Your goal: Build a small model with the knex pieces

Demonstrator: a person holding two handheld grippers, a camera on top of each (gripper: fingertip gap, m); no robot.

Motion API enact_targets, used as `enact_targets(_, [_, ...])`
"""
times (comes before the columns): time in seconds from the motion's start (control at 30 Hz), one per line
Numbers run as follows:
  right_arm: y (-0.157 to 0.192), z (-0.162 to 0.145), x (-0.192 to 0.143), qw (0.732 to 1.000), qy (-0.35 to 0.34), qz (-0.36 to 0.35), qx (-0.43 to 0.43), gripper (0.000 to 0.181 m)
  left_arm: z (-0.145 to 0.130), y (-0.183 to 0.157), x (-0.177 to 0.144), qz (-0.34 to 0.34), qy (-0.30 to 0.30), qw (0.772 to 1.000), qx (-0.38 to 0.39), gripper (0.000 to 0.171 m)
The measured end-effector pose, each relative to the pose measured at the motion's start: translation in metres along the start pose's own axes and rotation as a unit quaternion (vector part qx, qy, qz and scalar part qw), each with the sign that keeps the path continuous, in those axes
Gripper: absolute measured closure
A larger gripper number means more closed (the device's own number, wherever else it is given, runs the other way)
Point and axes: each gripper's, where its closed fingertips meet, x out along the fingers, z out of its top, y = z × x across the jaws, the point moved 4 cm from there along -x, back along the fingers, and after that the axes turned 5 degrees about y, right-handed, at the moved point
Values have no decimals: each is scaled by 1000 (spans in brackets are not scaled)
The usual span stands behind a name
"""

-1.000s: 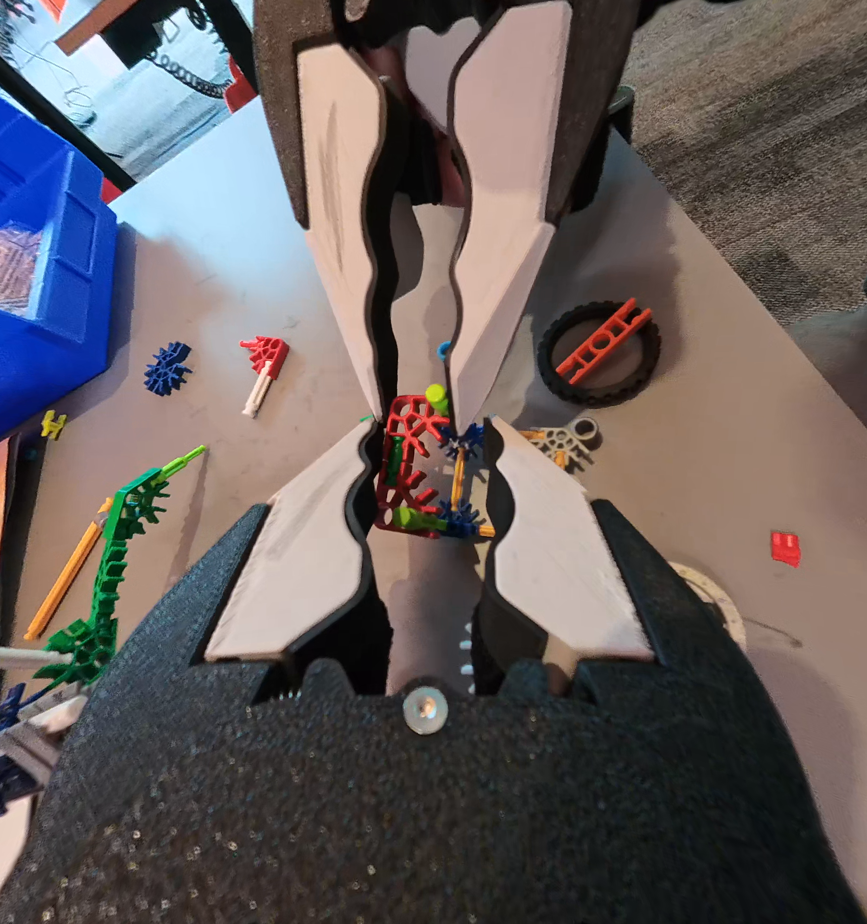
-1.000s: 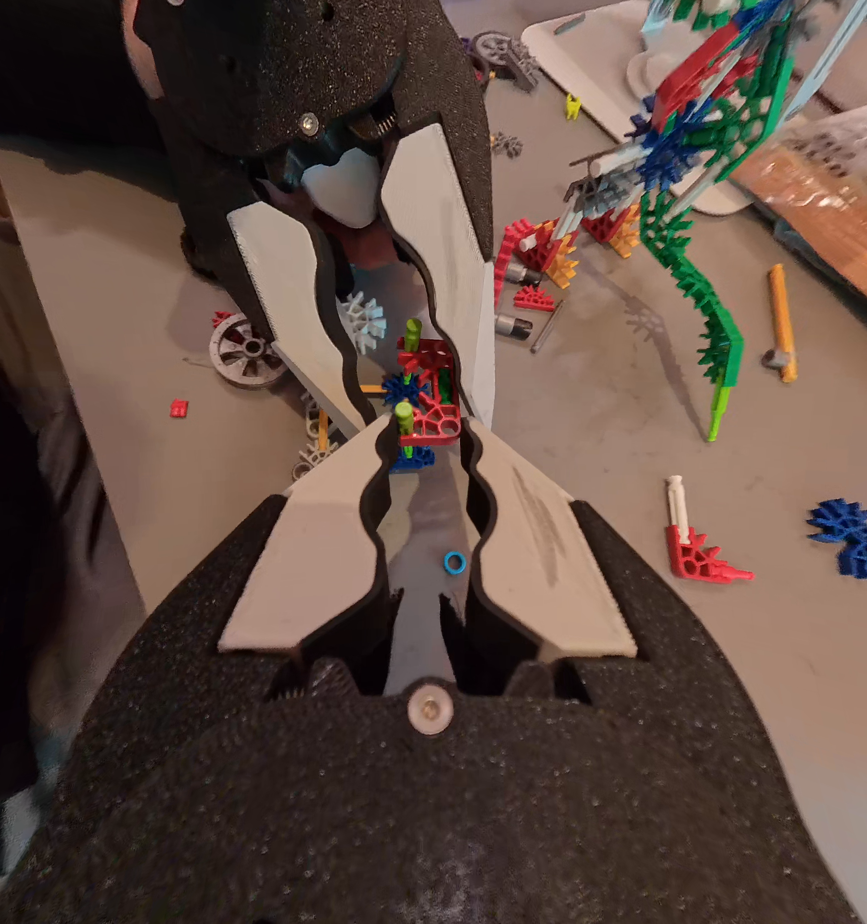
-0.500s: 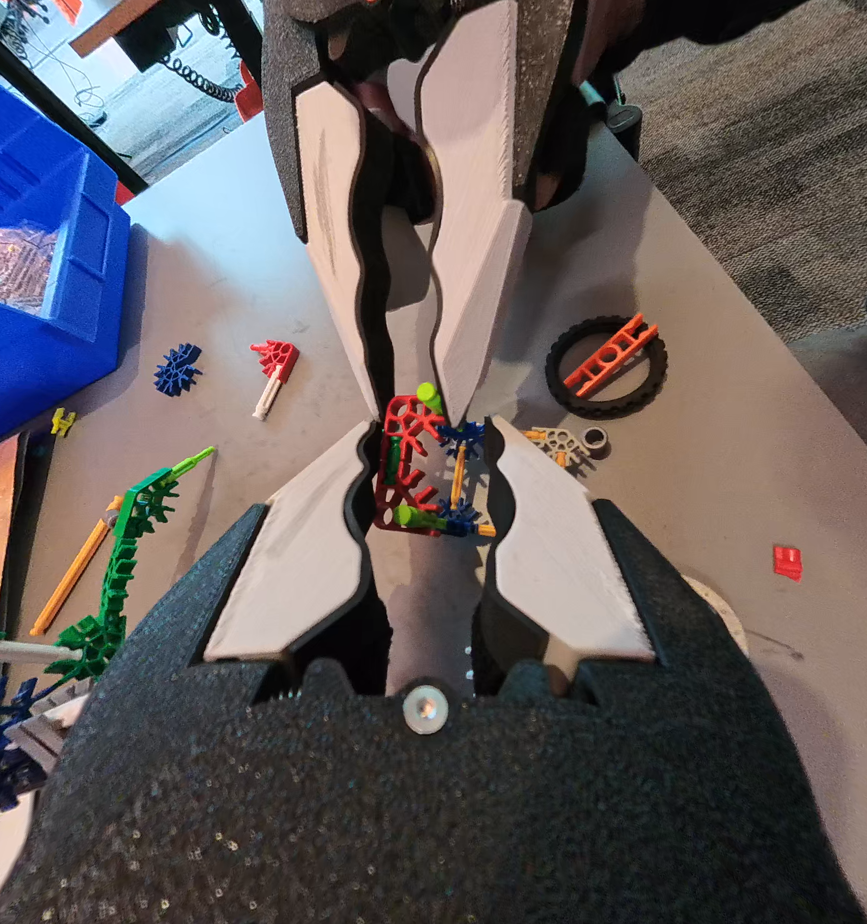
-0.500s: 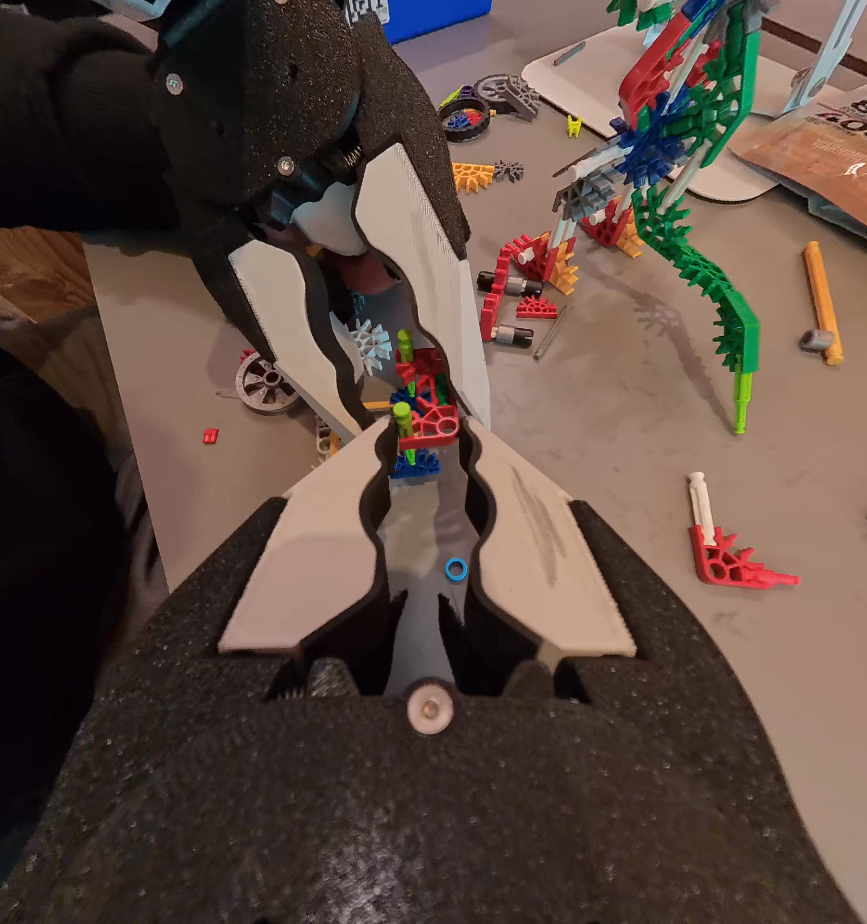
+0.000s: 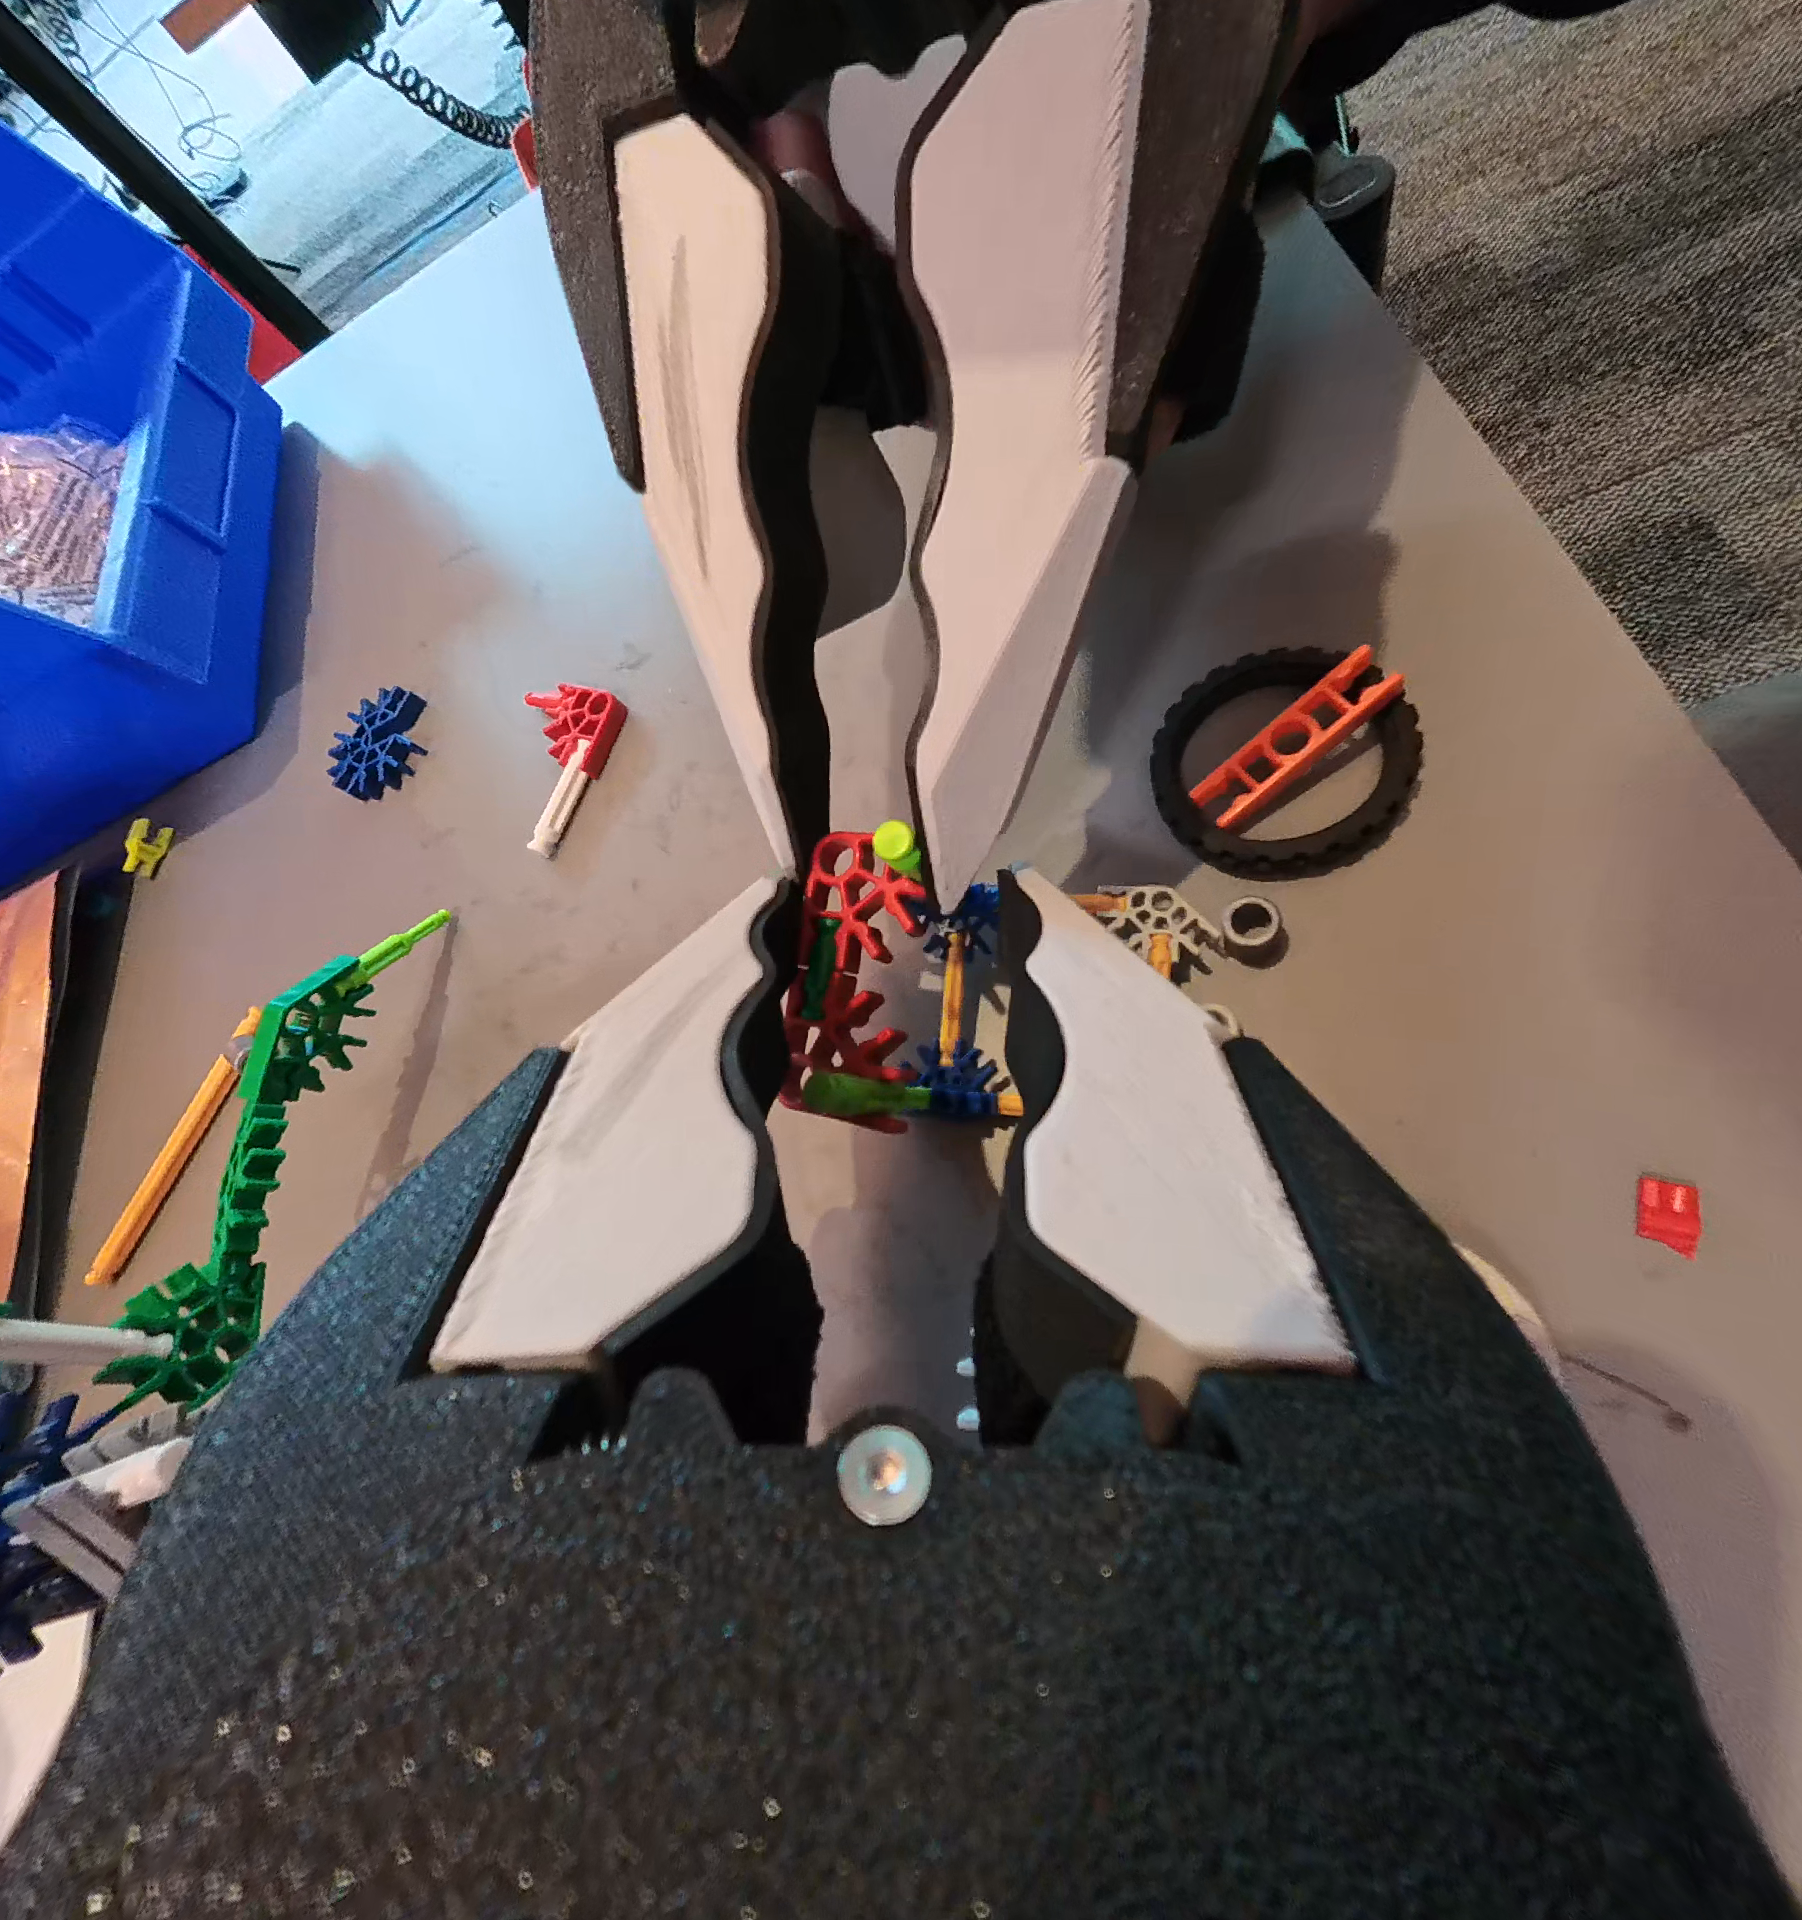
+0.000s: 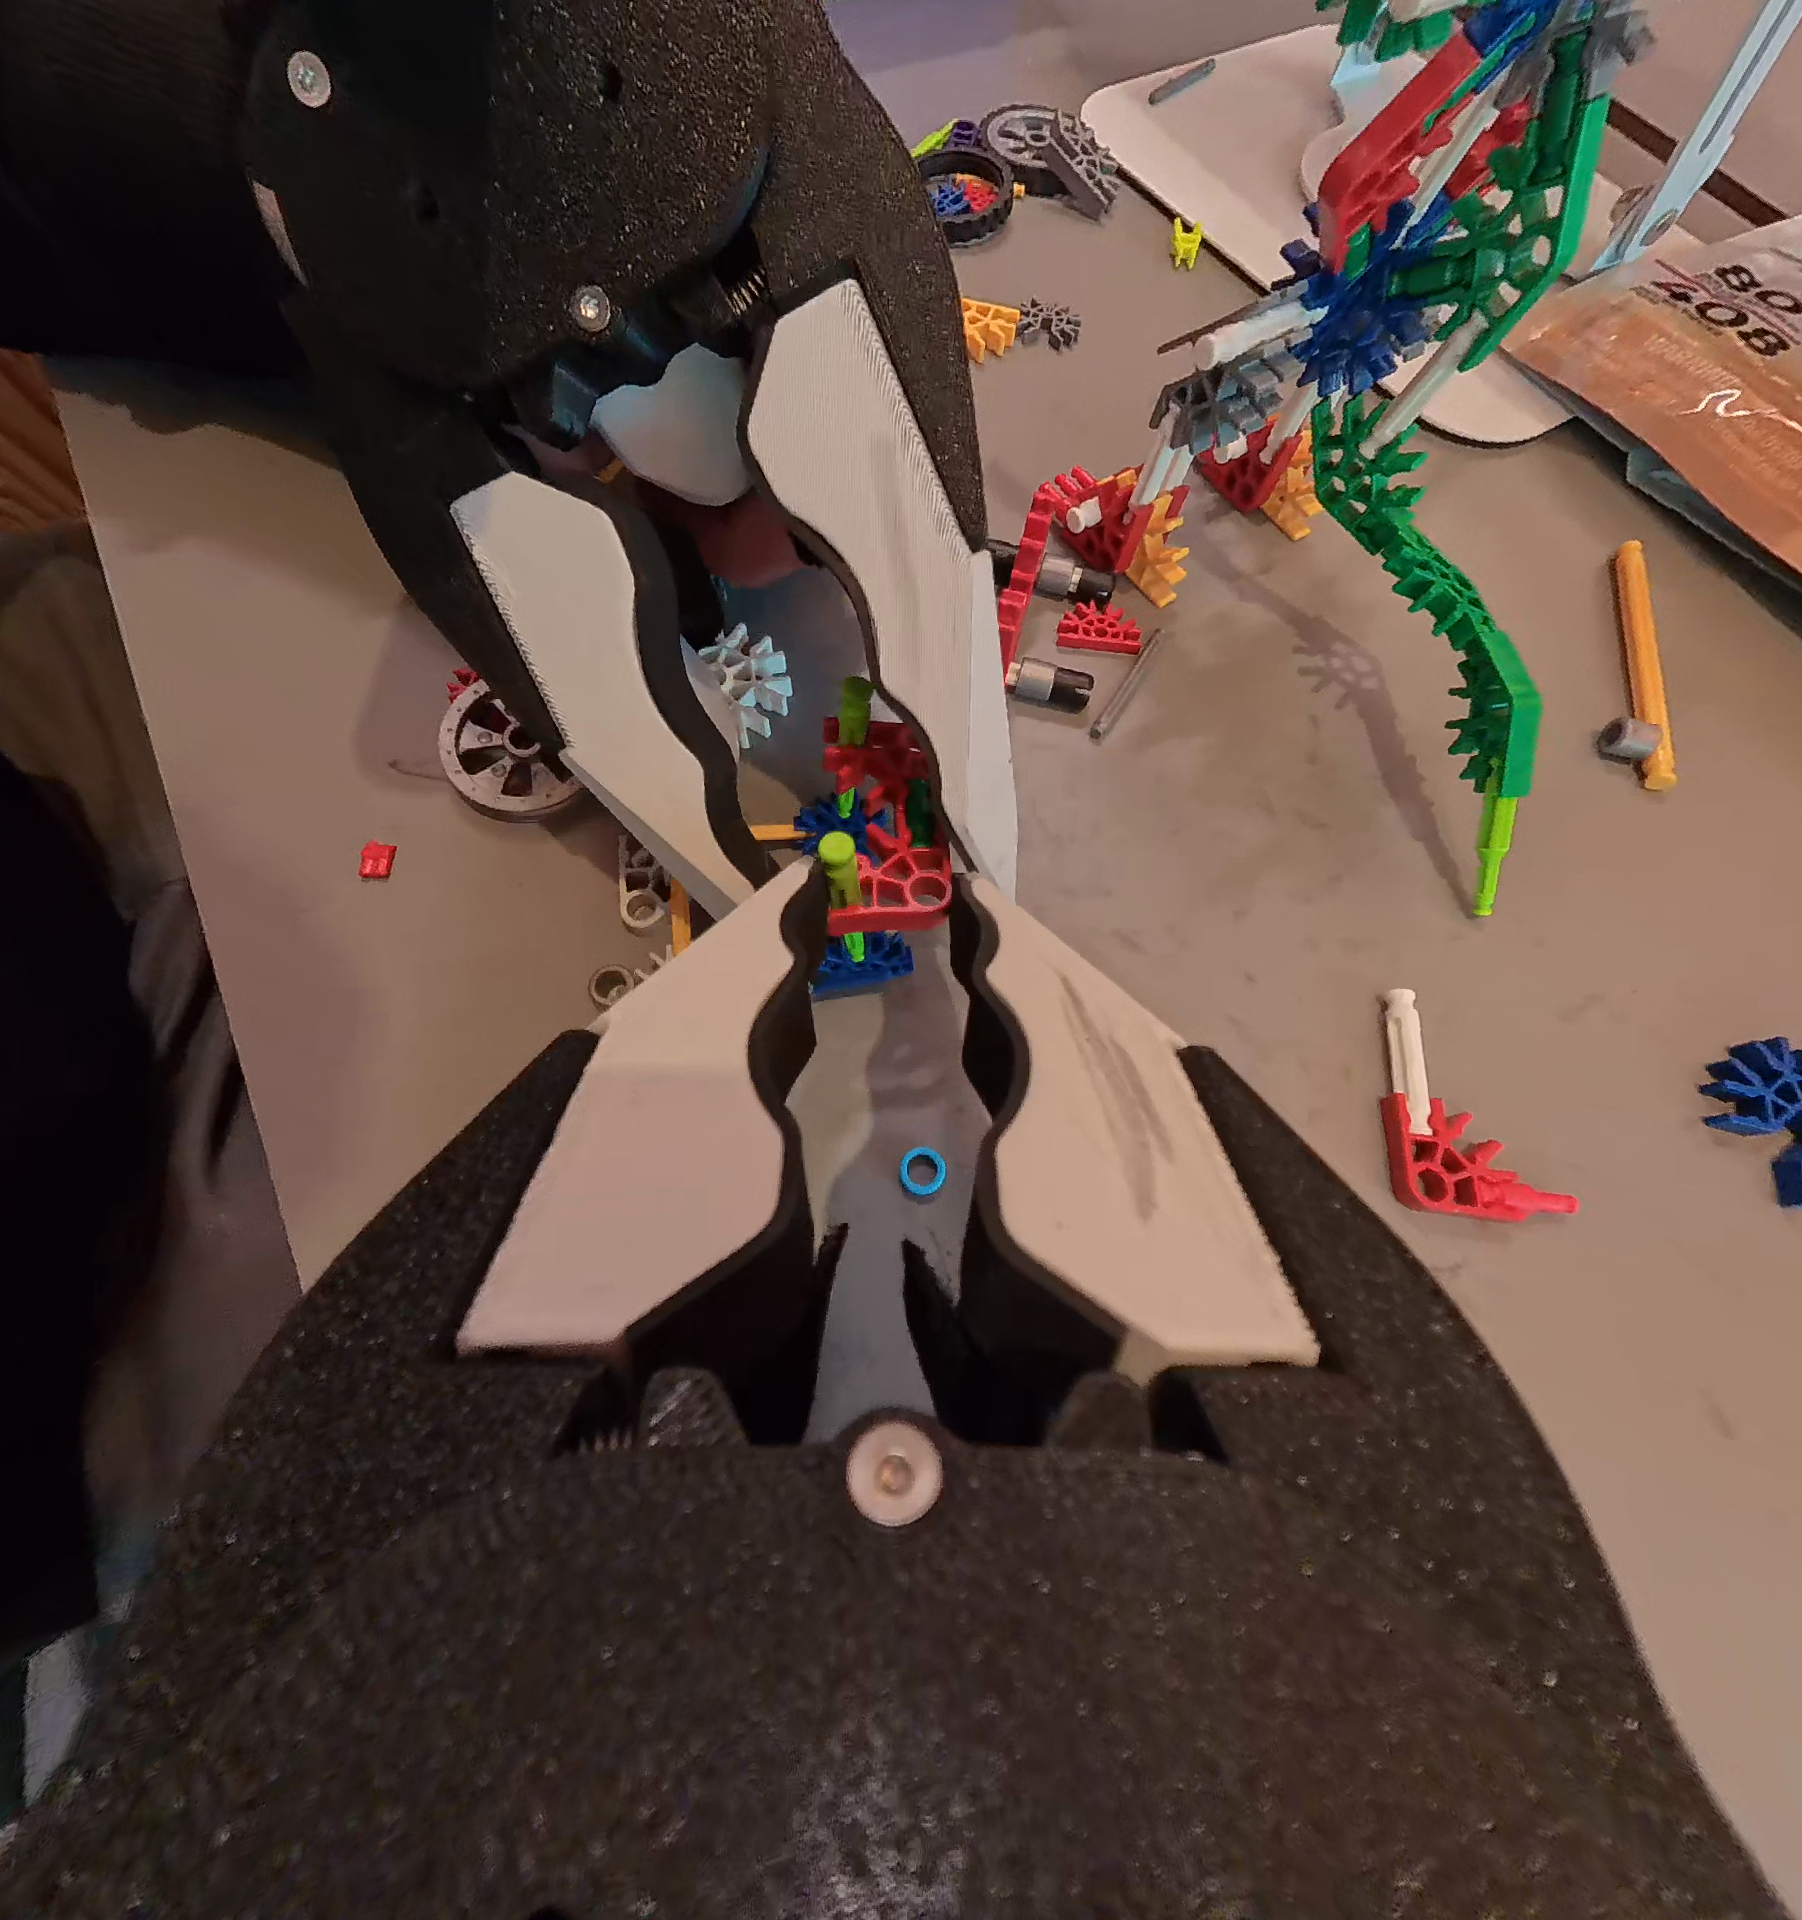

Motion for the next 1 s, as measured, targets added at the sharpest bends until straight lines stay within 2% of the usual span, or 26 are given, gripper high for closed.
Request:
enact_targets(0.13, [1,-2,1,1000,9,-3,-16,160,-1,0,-4,-28,20,999,-11,130])
enact_targets(0.3, [2,0,0,999,3,-9,-33,160,4,4,-18,-58,-18,997,-38,141])
enact_targets(0.67, [2,1,0,999,-15,-7,-36,159,3,7,-18,-110,-58,985,-118,140])
enact_targets(0.9, [1,-5,-1,1000,-8,11,-17,158,0,4,-14,-106,-43,988,-106,145])
enact_targets(1.0, [-1,-6,-4,1000,-10,27,0,152,-1,5,-14,-98,-39,989,-100,150])
